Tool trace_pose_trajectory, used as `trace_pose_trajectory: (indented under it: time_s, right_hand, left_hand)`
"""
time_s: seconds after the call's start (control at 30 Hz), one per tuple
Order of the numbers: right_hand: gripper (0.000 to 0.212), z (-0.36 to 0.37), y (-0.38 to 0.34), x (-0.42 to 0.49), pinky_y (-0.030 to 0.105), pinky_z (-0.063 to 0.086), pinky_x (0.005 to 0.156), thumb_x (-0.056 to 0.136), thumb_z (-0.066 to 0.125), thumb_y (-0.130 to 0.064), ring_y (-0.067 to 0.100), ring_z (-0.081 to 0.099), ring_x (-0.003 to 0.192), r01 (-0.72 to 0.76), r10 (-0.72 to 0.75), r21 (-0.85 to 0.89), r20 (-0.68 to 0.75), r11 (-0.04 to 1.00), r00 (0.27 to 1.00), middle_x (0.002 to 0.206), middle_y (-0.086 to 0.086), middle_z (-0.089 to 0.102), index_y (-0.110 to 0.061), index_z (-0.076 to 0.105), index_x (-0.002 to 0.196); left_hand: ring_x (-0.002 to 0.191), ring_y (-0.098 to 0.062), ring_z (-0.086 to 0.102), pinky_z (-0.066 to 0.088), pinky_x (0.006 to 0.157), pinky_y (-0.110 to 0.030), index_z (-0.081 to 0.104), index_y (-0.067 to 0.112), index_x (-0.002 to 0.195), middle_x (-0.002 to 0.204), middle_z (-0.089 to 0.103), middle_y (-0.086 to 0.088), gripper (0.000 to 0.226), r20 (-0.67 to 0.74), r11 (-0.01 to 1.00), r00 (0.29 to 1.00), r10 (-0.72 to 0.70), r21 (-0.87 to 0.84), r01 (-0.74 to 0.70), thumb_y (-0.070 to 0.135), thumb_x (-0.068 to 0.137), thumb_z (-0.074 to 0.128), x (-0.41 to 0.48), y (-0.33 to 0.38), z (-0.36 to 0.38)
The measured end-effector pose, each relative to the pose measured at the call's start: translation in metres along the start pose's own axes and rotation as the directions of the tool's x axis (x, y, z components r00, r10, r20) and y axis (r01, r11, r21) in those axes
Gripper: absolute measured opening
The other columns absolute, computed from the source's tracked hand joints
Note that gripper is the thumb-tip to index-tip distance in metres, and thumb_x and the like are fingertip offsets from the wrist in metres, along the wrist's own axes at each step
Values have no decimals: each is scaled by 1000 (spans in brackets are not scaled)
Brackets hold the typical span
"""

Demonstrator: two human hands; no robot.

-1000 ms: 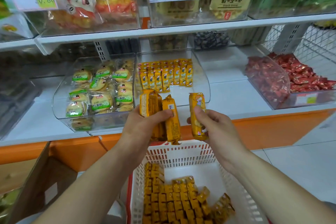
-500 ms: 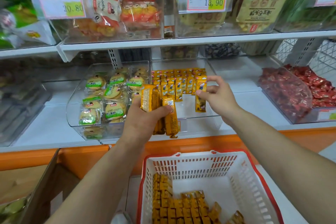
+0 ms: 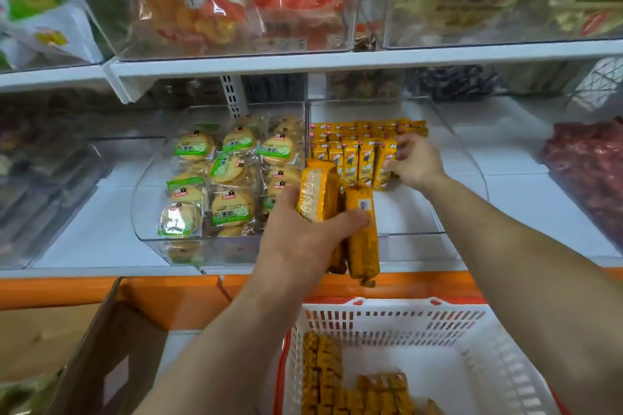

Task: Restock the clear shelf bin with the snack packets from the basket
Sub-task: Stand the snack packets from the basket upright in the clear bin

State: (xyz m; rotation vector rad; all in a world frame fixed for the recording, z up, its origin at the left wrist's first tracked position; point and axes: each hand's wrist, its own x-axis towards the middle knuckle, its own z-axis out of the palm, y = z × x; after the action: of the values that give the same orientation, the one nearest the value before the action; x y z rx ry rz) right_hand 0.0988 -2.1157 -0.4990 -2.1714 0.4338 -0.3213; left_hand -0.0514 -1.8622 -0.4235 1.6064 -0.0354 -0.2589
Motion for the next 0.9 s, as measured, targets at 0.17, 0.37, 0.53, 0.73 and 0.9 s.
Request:
trace_pose_trajectory:
  time_s: [0.17, 0.37, 0.53, 0.73, 0.9]
  right_hand:
    - [20, 4, 1, 3, 27, 48, 77, 80, 68, -1, 16, 59, 82, -10, 9, -13, -66, 1000, 998, 76, -4, 59, -16, 59, 89]
    - [21, -24, -21, -27, 25, 45, 79, 82, 77, -12, 17, 61, 89, 13, -13, 3, -59, 1000, 998, 80, -4, 60, -16, 61, 96]
    - [8, -71, -56, -121, 20, 52, 63, 87, 70, -16, 8, 71, 74, 15, -61, 357, 118, 934, 991, 86, 3, 72, -21, 70, 93]
    - [54, -94, -59, -223, 29, 60, 69, 77, 81, -39, 12, 72, 85, -10, -147, 361, 406, 933, 902, 101, -20, 66, -48, 55, 124]
    - [73, -94, -54, -235, 23, 57, 64, 66, 90, -36, 7, 70, 77, 118, -183, 216, 309, 969, 933, 99, -24, 60, -52, 47, 124]
  left_hand:
    - [75, -7, 76, 54, 52, -15, 66, 27, 110, 86, 78, 10, 38, 18, 999, 1000, -7, -38, 8, 24, 78, 86, 2, 0, 6]
    - [75, -11, 77, 56, 51, -20, 66, 26, 111, 88, 79, 5, 39, 7, 997, 1000, -12, -82, 13, 23, 78, 85, -1, 3, 11]
    - [89, -25, 77, 64, 70, -43, 68, 26, 110, 99, 79, -3, 39, -27, 991, 998, -60, -121, 56, 23, 76, 87, 0, 1, 13]
    - [92, -32, 76, 61, 84, -51, 73, 19, 108, 95, 79, -7, 53, 16, 991, 997, -77, -105, 78, 33, 60, 90, -13, 0, 32]
    - [93, -33, 77, 61, 81, -49, 75, 21, 105, 98, 80, -8, 51, 61, 985, 994, -89, -140, 97, 36, 59, 89, -22, -1, 41]
